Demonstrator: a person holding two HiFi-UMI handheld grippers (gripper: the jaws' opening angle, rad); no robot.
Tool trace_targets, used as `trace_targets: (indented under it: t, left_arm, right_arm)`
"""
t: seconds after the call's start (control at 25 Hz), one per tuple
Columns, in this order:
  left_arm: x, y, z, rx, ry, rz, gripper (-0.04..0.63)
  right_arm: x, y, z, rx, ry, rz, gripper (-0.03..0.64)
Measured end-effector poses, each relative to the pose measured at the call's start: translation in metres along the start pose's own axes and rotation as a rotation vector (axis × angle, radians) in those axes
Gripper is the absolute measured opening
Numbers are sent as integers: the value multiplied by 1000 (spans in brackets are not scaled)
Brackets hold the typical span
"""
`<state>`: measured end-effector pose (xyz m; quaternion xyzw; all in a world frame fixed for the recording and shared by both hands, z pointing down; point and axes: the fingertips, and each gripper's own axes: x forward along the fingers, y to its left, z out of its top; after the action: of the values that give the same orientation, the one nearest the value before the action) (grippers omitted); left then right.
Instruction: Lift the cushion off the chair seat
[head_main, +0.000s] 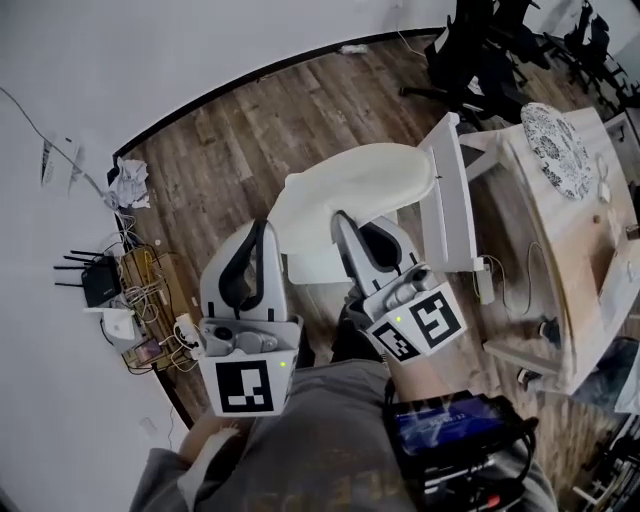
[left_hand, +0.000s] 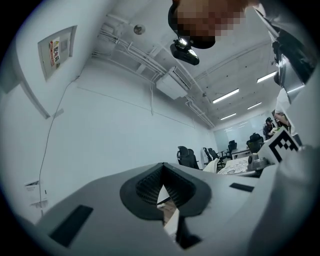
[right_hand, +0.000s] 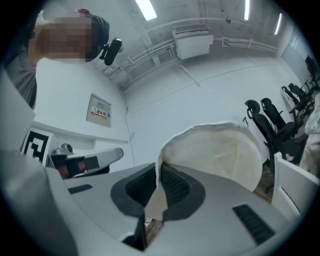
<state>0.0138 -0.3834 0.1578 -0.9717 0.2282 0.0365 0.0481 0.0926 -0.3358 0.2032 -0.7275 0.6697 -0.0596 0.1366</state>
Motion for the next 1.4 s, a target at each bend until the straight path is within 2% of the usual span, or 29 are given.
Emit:
trace_targets:
  t: [0.24, 0.52, 0.84, 1.4]
  left_arm:
    - [1, 9, 48, 5, -59, 15, 6]
    - [7, 19, 90, 24, -137, 35, 6]
    - [13, 26, 101, 30, -170, 65, 6]
    - [17, 23, 91, 32, -131, 62, 6]
  right_arm:
    - [10, 28, 79, -117, -94, -2, 28]
    - [20, 54, 127, -283, -144, -24, 28]
    - [22, 57, 140, -385, -163, -64, 28]
    - [22, 55, 130, -407, -130, -81, 26]
